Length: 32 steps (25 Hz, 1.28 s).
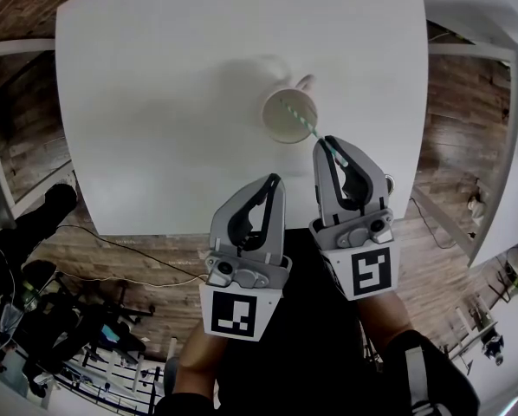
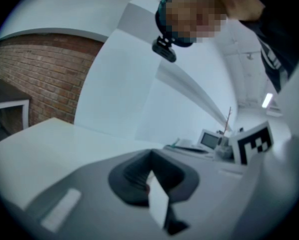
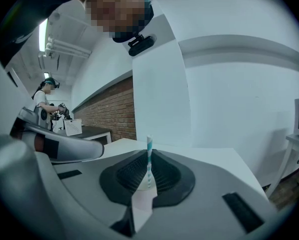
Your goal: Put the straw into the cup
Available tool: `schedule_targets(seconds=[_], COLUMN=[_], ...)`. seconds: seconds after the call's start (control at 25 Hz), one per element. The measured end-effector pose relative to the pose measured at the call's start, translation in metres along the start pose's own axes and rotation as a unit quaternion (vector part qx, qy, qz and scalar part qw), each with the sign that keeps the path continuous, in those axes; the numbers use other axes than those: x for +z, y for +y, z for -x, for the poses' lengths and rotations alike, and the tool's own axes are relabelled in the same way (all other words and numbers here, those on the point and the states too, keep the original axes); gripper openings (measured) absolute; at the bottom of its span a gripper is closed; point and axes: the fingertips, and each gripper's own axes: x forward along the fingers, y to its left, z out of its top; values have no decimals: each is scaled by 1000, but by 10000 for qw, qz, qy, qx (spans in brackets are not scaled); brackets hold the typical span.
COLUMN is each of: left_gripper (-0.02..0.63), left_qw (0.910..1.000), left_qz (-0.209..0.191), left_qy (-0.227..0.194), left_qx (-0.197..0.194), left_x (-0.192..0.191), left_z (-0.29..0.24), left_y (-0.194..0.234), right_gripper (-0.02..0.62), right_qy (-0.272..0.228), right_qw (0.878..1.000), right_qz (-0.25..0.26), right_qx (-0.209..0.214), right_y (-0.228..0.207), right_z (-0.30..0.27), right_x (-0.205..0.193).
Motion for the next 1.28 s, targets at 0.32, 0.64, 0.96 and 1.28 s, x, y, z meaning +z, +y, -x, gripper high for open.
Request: schedule_targets(seconds=[0.32, 0.64, 0.96, 1.28], left_gripper=[4, 5, 3, 5], left_qw=[10000, 10000, 10000, 10000], left_qz=[9, -11, -56, -60], left_qy=[-6, 21, 45, 24], left_qx=[-2, -15, -28, -18], left_x=[0, -4, -3, -3], left_z=[0, 5, 5, 8], left_y=[-2, -7, -13, -13], right_gripper=[23, 23, 23, 23], right_qy=[25, 14, 45, 118], right_qw=[10000, 10000, 10000, 9999], right_qz=[-7, -42, -46, -50], right_qx=[-10, -23, -23, -28], right_y=[0, 1, -1, 1], right_z=[7, 12, 17, 16], right_x=[-6, -12, -17, -23])
